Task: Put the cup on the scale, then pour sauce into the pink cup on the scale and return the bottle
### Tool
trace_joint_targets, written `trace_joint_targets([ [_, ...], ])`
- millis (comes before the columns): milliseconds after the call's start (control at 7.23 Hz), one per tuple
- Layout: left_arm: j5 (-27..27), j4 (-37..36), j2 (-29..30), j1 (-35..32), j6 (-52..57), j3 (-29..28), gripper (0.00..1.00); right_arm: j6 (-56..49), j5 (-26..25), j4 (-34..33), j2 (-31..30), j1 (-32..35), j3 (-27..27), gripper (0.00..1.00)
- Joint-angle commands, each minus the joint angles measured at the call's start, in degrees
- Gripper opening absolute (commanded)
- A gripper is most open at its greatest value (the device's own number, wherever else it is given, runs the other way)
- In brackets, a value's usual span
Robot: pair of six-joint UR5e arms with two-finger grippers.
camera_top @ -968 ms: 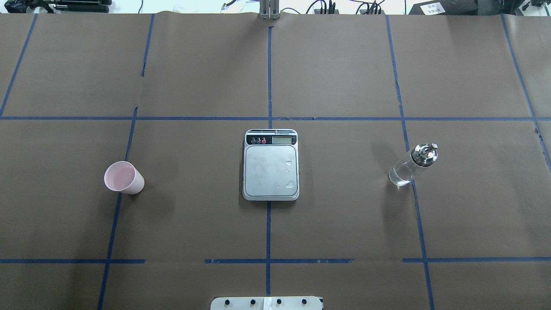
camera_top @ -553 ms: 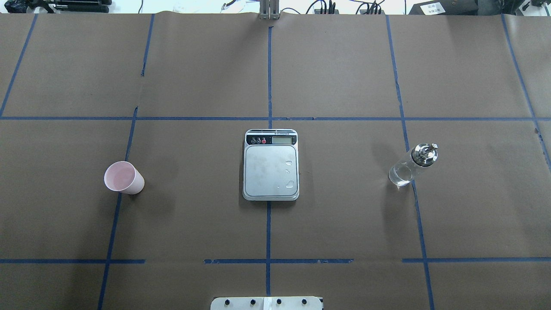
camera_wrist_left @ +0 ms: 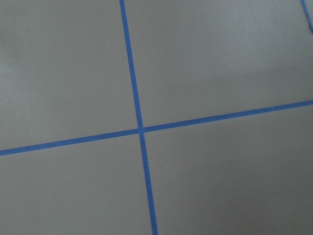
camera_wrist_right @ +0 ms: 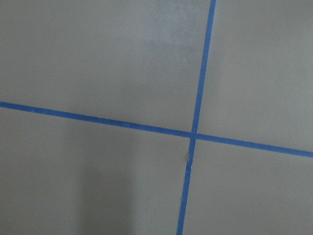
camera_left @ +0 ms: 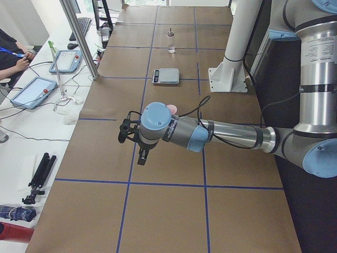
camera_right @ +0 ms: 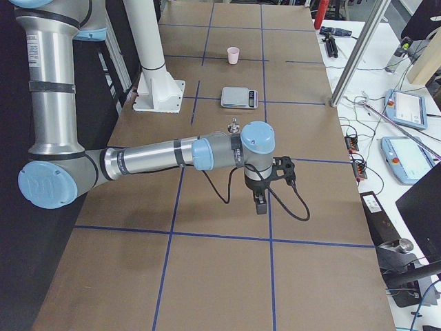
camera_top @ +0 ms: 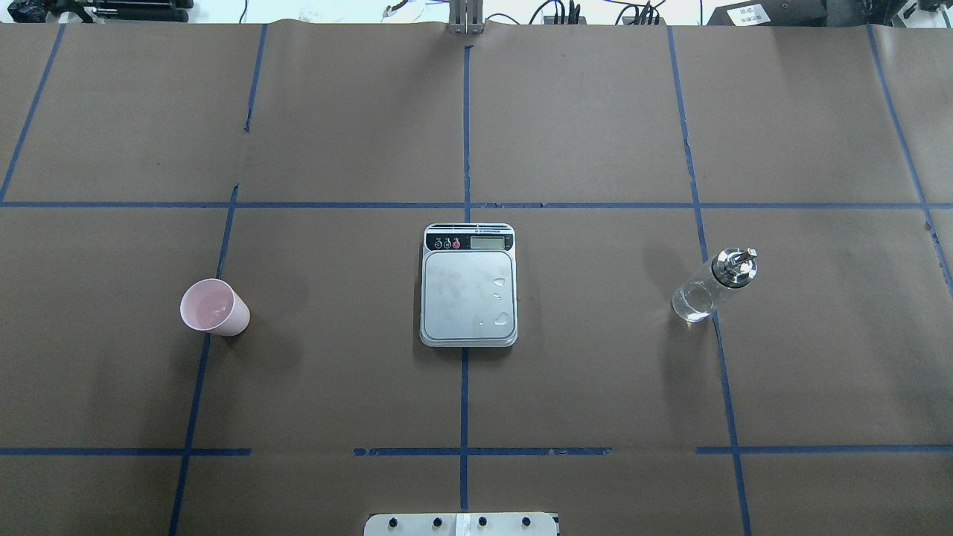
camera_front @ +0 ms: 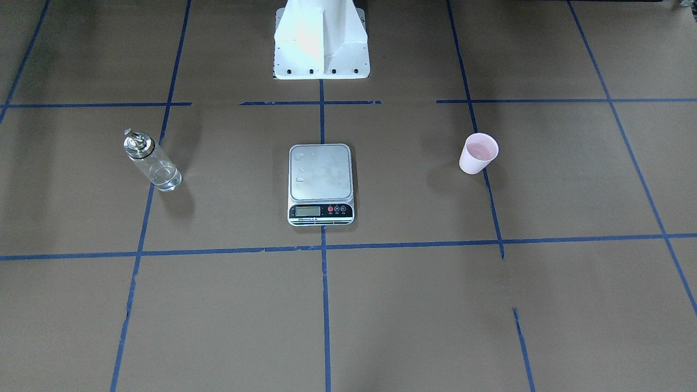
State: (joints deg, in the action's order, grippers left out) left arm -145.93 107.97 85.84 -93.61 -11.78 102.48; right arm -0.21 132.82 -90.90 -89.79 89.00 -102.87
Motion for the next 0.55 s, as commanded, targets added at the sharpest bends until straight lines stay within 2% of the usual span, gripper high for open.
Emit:
trace_joint_targets([
  [0, -3.31, 18.40, 4.84, -0.08, -5.27, -7.93, 1.00, 0.21, 0.16, 2.39, 0.06, 0.03, -0.05, 1.00],
  [138, -2.53, 24.25, 5.65, 0.10, -4.92, -9.91, 1.00, 0.21, 0.25, 3.26, -0.12, 0.03, -0.05, 1.00],
  [415, 4.48, 28.84, 5.75, 1.67, -2.57, -9.06, 1.00, 0.30, 0.60, 3.54, 0.23, 0.03, -0.22, 1.00],
])
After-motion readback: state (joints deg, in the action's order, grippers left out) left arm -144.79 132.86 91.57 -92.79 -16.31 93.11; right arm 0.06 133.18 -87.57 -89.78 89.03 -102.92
